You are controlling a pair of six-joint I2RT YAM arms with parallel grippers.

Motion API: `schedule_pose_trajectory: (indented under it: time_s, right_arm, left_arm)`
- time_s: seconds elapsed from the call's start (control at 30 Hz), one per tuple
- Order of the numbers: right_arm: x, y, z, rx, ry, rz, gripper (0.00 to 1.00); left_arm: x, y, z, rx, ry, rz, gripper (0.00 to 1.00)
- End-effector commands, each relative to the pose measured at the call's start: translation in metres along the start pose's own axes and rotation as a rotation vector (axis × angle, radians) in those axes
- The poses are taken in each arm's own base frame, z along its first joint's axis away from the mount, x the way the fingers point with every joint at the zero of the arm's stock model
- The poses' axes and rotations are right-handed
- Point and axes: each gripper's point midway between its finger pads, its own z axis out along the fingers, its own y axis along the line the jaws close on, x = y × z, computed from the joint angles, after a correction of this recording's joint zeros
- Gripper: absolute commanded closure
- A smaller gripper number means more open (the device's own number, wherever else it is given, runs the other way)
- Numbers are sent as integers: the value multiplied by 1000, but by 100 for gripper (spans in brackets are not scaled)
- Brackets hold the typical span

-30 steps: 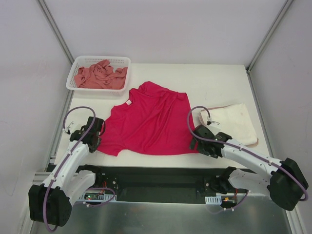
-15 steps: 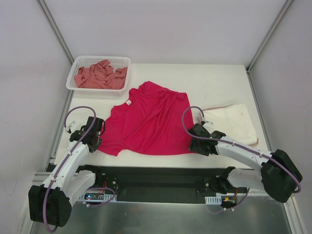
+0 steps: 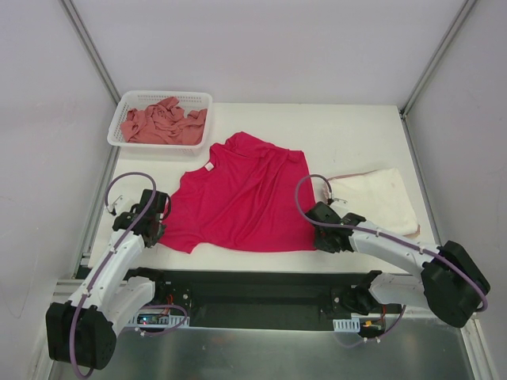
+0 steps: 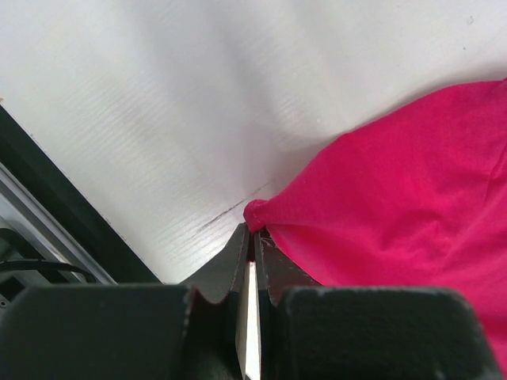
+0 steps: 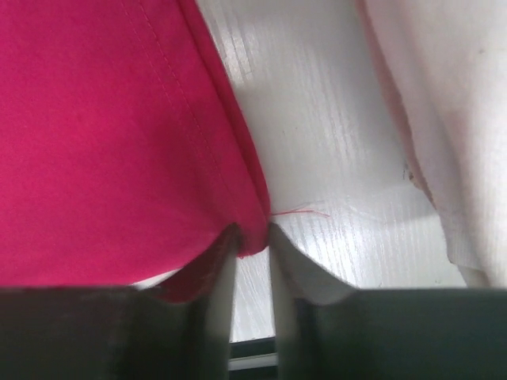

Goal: Fold and stack the t-shirts
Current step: Flatten the tshirt out

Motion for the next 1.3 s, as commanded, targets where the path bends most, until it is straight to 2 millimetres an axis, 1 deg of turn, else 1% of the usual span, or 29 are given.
schedule_pose_trajectory:
  time_s: [0.0, 0.07, 0.13, 0.2, 0.3, 0.33, 0.4, 0.43, 0.47, 0.5, 0.53, 0.57, 0.6, 0.63, 0.67, 0.7, 0.73, 0.77, 0.8, 0.83, 0.87, 0.9, 0.93, 0.97, 1.0, 1.03, 1.1, 1.13, 1.27]
  right_arm:
    - [6, -2, 3, 4, 22, -1, 85]
    - [-1, 4, 0, -26, -2, -1, 99]
    - [-12, 10, -8, -58, -41, -19, 100]
    - [-32, 13, -22, -91, -127, -53, 99]
    - [-73, 13, -60, -100, -275, -83, 100]
    - [-91, 20, -80, -132, -332, -75, 100]
    - [-116, 23, -114, -188, -434, -63, 100]
    - [-135, 27, -144, -239, -509, -56, 99]
    - [-144, 27, -160, -265, -546, -51, 99]
    - [-152, 28, -175, -288, -583, -46, 99]
    - [-161, 25, -196, -318, -635, -46, 99]
    - [-173, 24, -223, -360, -689, -33, 99]
    - [-180, 21, -239, -378, -722, -29, 99]
    - [-185, 16, -258, -403, -762, -15, 99]
    - [-196, 11, -288, -439, -820, -8, 99]
    - [-199, 7, -303, -458, -841, -6, 99]
    - [-202, 1, -320, -485, -875, 0, 99]
    - [-202, 2, -337, -533, -896, -23, 99]
    - [-206, -2, -364, -588, -939, -14, 99]
    - [-202, 1, -383, -667, -950, -42, 99]
    - [-201, 1, -398, -705, -967, -71, 99]
    - [-201, -8, -428, -763, -1003, -66, 99]
    - [-195, -6, -441, -817, -1000, -99, 99]
    - [-193, -11, -451, -841, -1008, -95, 99]
    - [-191, -17, -471, -898, -1041, -80, 99]
    - [-184, -20, -487, -970, -1062, -93, 99]
    - [-179, -28, -515, -1058, -1118, -84, 99]
    - [-175, -30, -526, -1095, -1128, -97, 99]
    - [-166, -34, -543, -1144, -1126, -142, 99]
  left_arm:
    - [-1, -3, -5, 38, 4, -5, 100]
    - [-4, -7, -9, 60, 1, -11, 100]
    - [-7, -14, -17, 109, 5, -7, 100]
    - [-18, -24, -32, 186, -19, -2, 100]
    - [-41, -44, -66, 350, -74, -36, 100]
    - [-54, -56, -88, 439, -99, -62, 100]
    - [-74, -65, -123, 577, -165, -82, 100]
    - [-89, -73, -154, 678, -196, -99, 100]
    - [-101, -75, -176, 748, -238, -107, 100]
    - [-110, -76, -196, 807, -268, -110, 100]
    - [-128, -75, -232, 891, -319, -132, 100]
    - [-136, -77, -252, 945, -343, -120, 100]
    - [-144, -75, -272, 989, -372, -117, 100]
    - [-161, -66, -312, 1066, -433, -137, 100]
    - [-167, -67, -330, 1109, -456, -111, 100]
    - [-175, -63, -350, 1149, -490, -109, 100]
    - [-189, -49, -389, 1220, -558, -127, 100]
    - [-196, -48, -403, 1239, -587, -110, 100]
    - [-198, -45, -422, 1285, -607, -94, 100]
    - [-206, -28, -456, 1355, -667, -105, 100]
    - [-209, -26, -470, 1385, -685, -90, 100]
    - [-204, -22, -488, 1451, -692, -55, 100]
    - [-207, -5, -518, 1525, -754, -57, 100]
    - [-208, -1, -530, 1552, -783, -33, 100]
    - [-209, 6, -542, 1577, -810, -30, 100]
    - [-210, 23, -564, 1624, -862, -34, 100]
    - [-211, 38, -584, 1661, -922, -36, 100]
    - [-211, 52, -601, 1702, -967, -37, 100]
    - [-212, 68, -629, 1762, -1046, -22, 100]
